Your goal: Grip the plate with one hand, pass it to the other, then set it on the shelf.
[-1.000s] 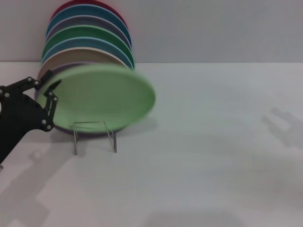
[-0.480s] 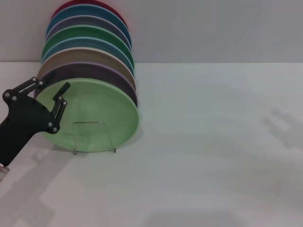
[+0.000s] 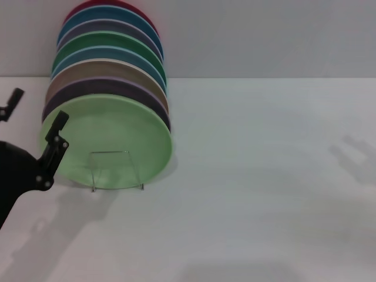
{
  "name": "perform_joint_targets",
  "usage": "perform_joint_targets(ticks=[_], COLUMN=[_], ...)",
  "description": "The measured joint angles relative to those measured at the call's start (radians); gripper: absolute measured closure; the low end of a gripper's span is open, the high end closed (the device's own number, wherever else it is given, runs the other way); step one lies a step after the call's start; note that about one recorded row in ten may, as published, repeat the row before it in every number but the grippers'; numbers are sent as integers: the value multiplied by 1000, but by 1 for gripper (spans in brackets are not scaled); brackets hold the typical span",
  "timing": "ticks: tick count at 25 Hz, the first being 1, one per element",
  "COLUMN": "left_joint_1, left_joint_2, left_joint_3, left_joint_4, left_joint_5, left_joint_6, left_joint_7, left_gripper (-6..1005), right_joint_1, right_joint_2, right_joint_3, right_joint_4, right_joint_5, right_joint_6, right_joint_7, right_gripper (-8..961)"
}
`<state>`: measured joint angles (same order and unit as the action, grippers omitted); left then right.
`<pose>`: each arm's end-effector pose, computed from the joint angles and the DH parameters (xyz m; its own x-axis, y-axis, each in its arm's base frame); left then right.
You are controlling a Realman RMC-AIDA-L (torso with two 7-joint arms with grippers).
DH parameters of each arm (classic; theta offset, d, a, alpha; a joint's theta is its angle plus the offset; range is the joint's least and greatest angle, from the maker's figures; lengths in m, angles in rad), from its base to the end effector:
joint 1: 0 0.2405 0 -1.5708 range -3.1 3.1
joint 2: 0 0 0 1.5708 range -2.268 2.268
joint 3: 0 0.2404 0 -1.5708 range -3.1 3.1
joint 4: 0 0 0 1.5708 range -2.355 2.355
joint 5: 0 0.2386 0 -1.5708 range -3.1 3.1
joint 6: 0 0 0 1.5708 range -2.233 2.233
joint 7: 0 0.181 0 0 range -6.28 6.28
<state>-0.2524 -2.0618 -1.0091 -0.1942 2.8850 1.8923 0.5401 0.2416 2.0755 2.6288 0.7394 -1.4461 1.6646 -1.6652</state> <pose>-0.2510 0.2617 -0.0021 0.6735 -0.7353 0.0764 0.0627 -0.0461 -0.9970 0.3006 0.3184 0.1021 0.3716 -0.1259 -0.9198 -0.7443 -0.6326 -0.2141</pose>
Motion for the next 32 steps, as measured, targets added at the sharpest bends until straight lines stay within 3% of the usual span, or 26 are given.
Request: perform_joint_targets(ticks=[2,14,19,24,32], left_joint_1=[24,90,139,148,134], left_joint_2=[0,-1,-2,-10,-16], left_joint_3=[1,-11,-61,-109,-122], left_joint_4=[-27,-63,-112,-100,-44], left_joint_5=[0,-1,-1,-21,-204], left_joint_6=[10,88,91,85,35], left_joint_7=[3,7,7,-7,-210], left_gripper=[434,292,294,296,300], right_joint_1=[2,-1,-5,-5,3], right_joint_2=[0,6,7,12,12], right_joint_3=[0,20,39,56,56], right_joint_4=[-2,-57,-100,-171,-292], right_joint_5=[1,37,54,122,185], right_joint_6=[-1,-14,-16,-16,-53], right_joint_7=[-4,-127,-199,-315,-535], right_gripper=[364,364,364,364,364])
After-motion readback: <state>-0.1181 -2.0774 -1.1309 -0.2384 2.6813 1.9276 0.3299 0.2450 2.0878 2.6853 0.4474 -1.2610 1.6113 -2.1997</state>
